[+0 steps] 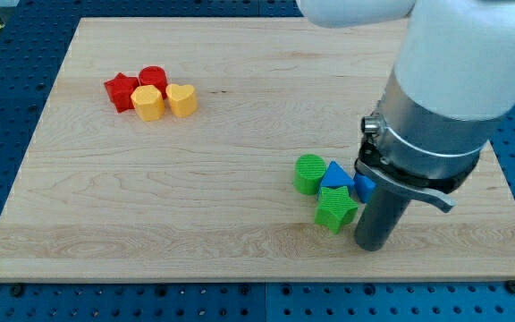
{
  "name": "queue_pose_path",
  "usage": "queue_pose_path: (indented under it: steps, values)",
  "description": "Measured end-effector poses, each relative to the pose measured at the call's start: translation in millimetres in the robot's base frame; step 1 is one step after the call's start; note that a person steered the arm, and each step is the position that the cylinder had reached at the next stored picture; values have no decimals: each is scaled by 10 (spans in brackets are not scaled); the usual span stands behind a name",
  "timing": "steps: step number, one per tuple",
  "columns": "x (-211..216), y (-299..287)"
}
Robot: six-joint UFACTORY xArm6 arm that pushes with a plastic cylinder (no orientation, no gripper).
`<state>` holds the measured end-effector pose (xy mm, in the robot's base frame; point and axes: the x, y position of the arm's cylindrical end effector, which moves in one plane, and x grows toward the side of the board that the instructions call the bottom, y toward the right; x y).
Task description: Move the blue triangle slightly up
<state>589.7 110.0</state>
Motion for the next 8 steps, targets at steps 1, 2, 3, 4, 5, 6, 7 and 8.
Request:
queue_pose_path:
  steps: [1, 2, 3, 4, 5, 6, 7, 8]
  values:
    - [-37, -83]
    - [-74, -244]
    - [-300, -324]
    - [-725, -242]
    - [-1047, -132]
    - [-1138, -132]
    - [-1373, -132]
    - [-1692, -168]
